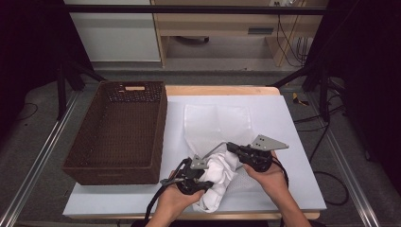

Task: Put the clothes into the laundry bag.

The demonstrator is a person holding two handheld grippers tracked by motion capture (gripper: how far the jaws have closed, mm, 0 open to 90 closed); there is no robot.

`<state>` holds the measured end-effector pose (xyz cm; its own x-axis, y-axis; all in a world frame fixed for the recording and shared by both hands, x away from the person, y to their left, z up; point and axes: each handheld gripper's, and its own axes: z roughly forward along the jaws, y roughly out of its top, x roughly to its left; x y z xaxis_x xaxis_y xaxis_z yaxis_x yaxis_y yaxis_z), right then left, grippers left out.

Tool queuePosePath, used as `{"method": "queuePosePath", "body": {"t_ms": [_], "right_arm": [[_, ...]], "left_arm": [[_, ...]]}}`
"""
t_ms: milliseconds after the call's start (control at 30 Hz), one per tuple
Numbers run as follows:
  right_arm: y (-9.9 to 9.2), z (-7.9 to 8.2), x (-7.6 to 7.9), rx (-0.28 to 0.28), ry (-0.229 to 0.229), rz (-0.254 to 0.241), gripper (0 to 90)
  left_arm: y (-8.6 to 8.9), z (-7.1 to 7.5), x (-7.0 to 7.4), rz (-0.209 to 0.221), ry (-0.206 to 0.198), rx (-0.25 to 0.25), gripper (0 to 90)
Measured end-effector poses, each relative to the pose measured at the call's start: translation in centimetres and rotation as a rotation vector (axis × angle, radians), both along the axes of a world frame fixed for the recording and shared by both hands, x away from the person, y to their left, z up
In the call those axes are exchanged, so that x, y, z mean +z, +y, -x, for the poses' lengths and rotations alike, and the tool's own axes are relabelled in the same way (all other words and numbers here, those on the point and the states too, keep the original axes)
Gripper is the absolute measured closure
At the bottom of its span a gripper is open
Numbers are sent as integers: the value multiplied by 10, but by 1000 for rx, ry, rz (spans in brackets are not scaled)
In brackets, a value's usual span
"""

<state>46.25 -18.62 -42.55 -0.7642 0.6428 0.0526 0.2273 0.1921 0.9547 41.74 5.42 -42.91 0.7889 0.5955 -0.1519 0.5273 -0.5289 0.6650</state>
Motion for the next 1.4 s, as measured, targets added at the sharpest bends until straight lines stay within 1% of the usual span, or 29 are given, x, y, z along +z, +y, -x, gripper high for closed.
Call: {"method": "queuePosePath", "body": {"t_ms": [67, 167, 200, 267, 333, 400, 433, 467, 533, 600, 667, 700, 767, 800, 833, 867, 933, 1000, 1067, 1200, 1267, 1300, 1400], "right_arm": [[0, 0, 0, -1, -1, 0, 896], [1, 0, 0, 3, -1, 8, 896], [1, 0, 0, 9, -3, 9, 896], [3, 2, 1, 11, -5, 11, 896], [4, 3, 1, 20, -10, 13, 896], [6, 4, 1, 27, -11, 15, 896], [7, 5, 1, 27, -11, 17, 896], [7, 5, 1, 28, -11, 18, 896], [8, 4, 1, 30, -12, 18, 896], [8, 4, 1, 31, -11, 14, 896], [8, 4, 2, 29, -9, 8, 896], [8, 4, 2, 29, -9, 8, 896], [8, 4, 2, 29, -11, 7, 896], [8, 4, 2, 30, -12, 8, 896], [8, 4, 2, 32, -13, 8, 896], [8, 4, 2, 32, -14, 9, 896], [8, 4, 2, 34, -12, 7, 896], [8, 4, 1, 36, -7, 4, 896], [9, 2, 0, 38, -7, 9, 896], [9, 1, -1, 33, -4, 14, 896], [8, 2, 0, 34, -8, 15, 896], [8, 2, 0, 34, -10, 13, 896], [9, 3, 1, 39, -13, 16, 896]], "left_arm": [[-3, -3, -3, -10, 2, 11, 698], [-6, -8, -14, -41, 4, 24, 698], [-6, -10, -18, -38, 12, 32, 698], [-5, -13, -22, -9, 24, 53, 698], [-5, -13, -23, -3, 28, 58, 698], [-5, -13, -21, -1, 23, 61, 698], [-5, -12, -20, -7, 20, 57, 698], [-6, -11, -18, 2, 18, 58, 698], [-7, -10, -12, 6, 11, 50, 698], [-10, -10, -6, -4, -4, 63, 697], [-14, -12, -2, -21, -29, 68, 698], [-16, -14, -2, -19, -37, 75, 697], [-18, -19, -4, -15, -32, 82, 697], [-20, -22, -7, -14, -36, 97, 697], [-21, -23, -8, -14, -36, 101, 697], [-22, -25, -11, -1, -33, 109, 697], [-23, -28, -15, 11, -26, 117, 697], [-24, -30, -18, 11, -28, 124, 696], [-22, -32, -21, 32, -19, 134, 696], [-22, -34, -22, 35, -32, 143, 695], [-23, -36, -21, 37, -37, 161, 695], [-24, -38, -22, 42, -36, 182, 695], [-23, -42, -21, 38, -50, 233, 695]]}}
